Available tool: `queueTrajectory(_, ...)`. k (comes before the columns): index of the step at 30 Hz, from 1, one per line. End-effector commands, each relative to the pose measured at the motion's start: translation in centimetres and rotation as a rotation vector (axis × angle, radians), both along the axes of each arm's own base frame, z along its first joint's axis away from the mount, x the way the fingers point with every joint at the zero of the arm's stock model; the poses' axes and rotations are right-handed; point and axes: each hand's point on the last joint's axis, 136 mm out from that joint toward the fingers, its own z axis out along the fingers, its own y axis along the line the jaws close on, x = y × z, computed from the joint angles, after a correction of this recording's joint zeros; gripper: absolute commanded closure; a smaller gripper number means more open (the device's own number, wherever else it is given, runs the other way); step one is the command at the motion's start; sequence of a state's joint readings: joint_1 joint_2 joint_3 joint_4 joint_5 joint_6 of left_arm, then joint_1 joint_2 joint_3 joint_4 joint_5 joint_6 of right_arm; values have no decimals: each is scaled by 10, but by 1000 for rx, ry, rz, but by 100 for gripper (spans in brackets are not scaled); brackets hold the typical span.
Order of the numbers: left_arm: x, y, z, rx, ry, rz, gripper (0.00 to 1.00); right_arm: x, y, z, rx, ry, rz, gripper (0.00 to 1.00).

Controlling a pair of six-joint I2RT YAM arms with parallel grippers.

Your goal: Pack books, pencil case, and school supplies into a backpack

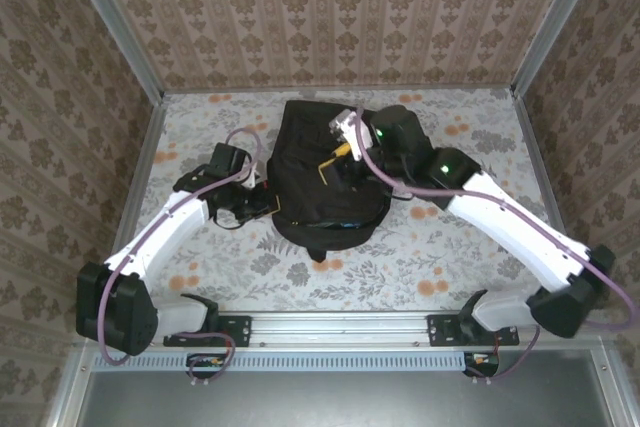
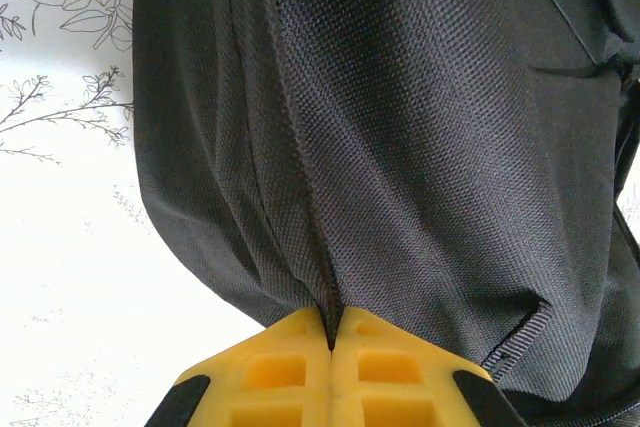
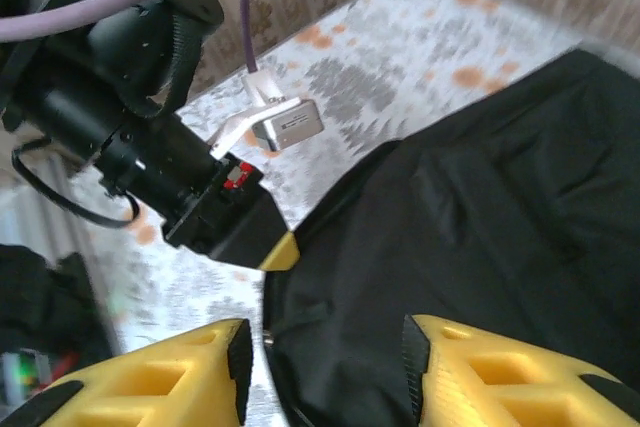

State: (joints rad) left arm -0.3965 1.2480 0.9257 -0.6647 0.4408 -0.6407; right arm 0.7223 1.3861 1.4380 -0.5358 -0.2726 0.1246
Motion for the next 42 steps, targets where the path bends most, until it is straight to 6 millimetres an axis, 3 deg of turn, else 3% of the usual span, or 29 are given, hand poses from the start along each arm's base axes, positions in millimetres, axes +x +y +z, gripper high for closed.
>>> queueTrajectory(1, 4, -3, 18, -5, -69, -36, 100, -25, 19, -53, 38, 493, -44, 56)
queueTrajectory(6, 3, -5, 19, -21, -82, -45, 100, -27, 56, -74, 89, 749, 1, 53)
queueTrajectory(14, 5, -7, 23, -27, -94, -55, 100, -19, 84, -103, 76, 829, -14, 50)
queueTrajectory(21, 4, -7, 24, -35, -98, -54, 100, -3, 97, -108, 92, 806, -15, 48)
queueTrajectory(31, 4, -7, 26, -93, -94, -24, 100, 18, 103, -122, 109, 736, -4, 46)
queueTrajectory(42, 3, -7, 25, -105, -87, -18, 100, 22, 86, -146, 58, 706, -18, 44)
